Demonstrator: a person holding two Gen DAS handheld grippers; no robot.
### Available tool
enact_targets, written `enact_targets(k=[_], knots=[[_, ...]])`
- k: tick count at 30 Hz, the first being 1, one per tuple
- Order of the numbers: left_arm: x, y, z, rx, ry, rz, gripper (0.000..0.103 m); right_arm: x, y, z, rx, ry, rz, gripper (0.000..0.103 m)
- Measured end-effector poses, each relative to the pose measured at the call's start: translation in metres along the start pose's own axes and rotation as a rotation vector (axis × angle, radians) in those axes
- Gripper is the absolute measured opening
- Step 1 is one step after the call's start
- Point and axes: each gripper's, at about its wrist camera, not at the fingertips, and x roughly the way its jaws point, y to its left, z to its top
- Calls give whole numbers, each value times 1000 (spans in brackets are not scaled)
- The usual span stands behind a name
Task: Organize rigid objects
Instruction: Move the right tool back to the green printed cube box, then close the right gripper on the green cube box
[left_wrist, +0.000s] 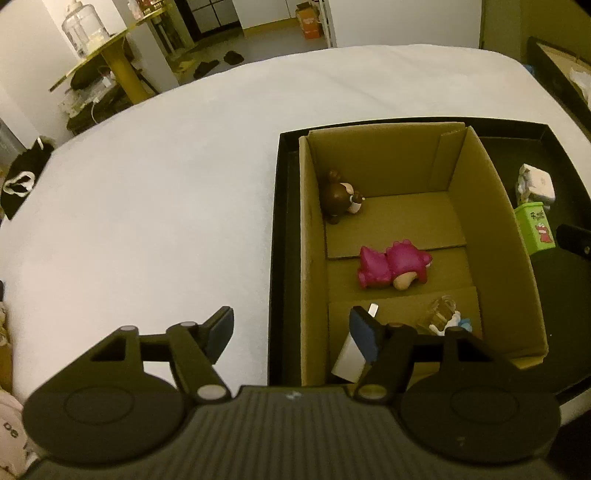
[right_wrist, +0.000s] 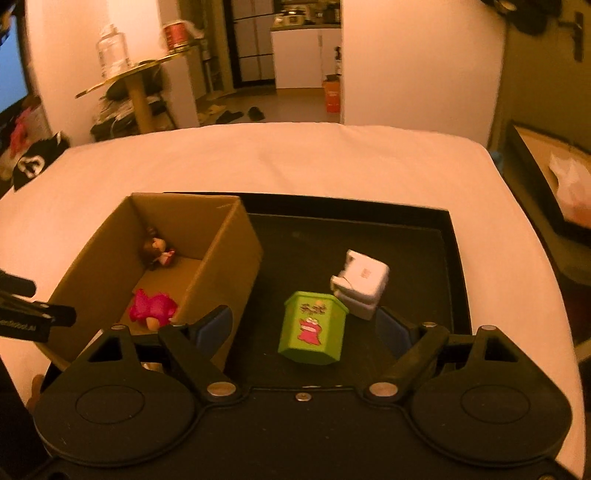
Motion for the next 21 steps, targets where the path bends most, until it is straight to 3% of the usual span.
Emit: enact_targets(k=[9,21], knots=[[1,-7,2,20,-2,46,70,21,-24,-24,128,39,4,85],[11,-15,9,34,22,79,71,49,-29,-21,184,86,51,85]])
